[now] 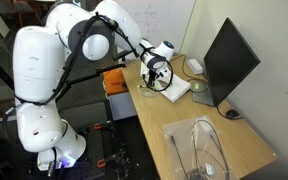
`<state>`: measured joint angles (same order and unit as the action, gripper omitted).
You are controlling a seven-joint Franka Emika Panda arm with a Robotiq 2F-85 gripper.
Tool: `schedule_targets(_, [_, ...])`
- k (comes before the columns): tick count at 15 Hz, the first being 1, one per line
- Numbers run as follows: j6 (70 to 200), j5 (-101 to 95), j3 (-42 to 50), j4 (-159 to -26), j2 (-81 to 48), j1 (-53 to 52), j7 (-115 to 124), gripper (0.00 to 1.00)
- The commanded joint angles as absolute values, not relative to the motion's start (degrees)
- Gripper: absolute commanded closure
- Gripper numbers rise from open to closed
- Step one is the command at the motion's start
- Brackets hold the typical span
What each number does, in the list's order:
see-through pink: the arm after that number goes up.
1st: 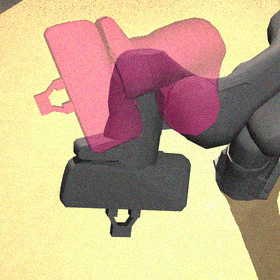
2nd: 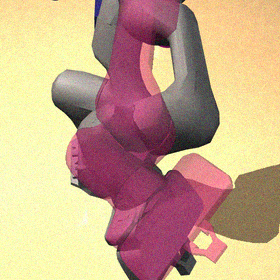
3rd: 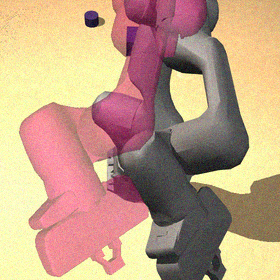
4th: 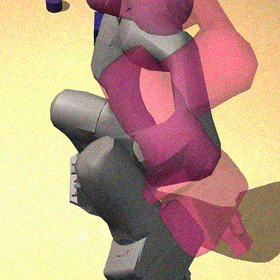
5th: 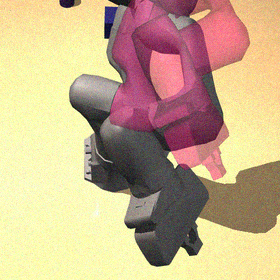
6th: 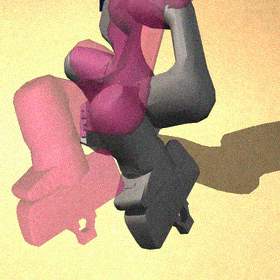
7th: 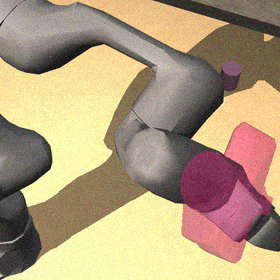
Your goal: Put the pen in the glass bowl
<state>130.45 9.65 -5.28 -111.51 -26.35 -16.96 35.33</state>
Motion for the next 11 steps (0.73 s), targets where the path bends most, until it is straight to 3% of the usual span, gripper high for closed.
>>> schedule_targets(1, [129.3, 6.9, -4.4, -107.2, -30.3, -18.5, 35.7, 0.60])
schedule_targets(3, [128.4, 7.2, -4.9, -105.7, -31.0, -18.1, 34.1, 0.56])
schedule_targets(9, [124.8, 10.1, -6.7, -106.5, -23.7, -13.7, 22.2, 0.11])
schedule_targets(11, [119.7, 10.6, -6.6, -106.8, -21.2, -11.6, 17.7, 0.01])
